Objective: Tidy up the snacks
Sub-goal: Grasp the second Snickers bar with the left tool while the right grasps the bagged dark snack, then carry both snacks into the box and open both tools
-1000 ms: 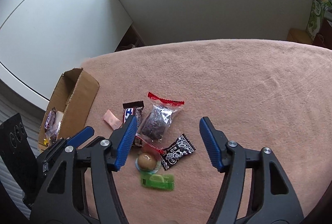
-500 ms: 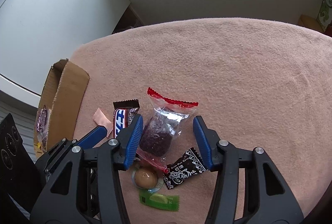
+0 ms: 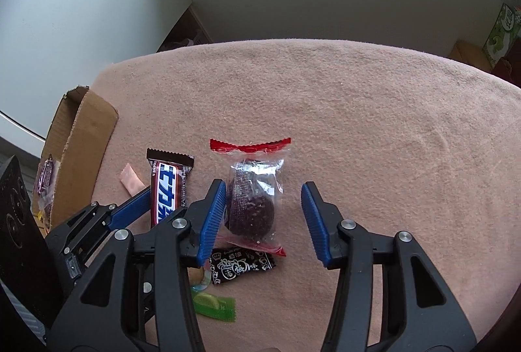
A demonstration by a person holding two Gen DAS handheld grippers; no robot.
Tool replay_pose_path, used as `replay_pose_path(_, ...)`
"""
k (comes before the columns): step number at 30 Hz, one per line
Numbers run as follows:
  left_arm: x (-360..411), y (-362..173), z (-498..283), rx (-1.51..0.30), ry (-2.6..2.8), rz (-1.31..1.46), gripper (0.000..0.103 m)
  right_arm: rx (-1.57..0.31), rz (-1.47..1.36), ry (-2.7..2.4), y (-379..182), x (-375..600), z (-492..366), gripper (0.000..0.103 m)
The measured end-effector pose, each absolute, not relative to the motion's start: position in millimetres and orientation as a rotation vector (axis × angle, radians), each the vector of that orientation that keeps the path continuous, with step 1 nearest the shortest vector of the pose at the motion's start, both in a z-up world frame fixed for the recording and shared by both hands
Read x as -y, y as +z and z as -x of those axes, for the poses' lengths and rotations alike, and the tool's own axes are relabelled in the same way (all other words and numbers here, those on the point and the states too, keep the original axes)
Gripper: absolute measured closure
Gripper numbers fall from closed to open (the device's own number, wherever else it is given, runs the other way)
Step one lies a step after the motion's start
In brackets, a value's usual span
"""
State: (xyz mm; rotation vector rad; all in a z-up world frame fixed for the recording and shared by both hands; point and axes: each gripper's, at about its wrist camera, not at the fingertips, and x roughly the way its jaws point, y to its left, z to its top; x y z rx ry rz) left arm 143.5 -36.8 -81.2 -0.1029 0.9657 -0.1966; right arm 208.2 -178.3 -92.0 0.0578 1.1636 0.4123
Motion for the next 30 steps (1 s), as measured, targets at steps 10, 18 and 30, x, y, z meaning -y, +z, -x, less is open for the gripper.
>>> replay_pose_path(10,27.0,-79.6,-140.3,-0.95,-0.216,0.156,0.073,-1.128,-0.011,0.439,-91.6,171.3,-194.7,0.071)
replay_pose_path(18,11.6,-72.2,-133.4,-0.931,-0.226,0.209,0.078,-1.099,-0.019,0.43,-82.1,178.3,-184.7,0.071)
replay_pose_path(30,-17.8,-29.8,-106.6,-0.8,-0.233,0.282,0.079,-0.993,-0.005,0.474,-31.6,156.8,-161.8,0.071)
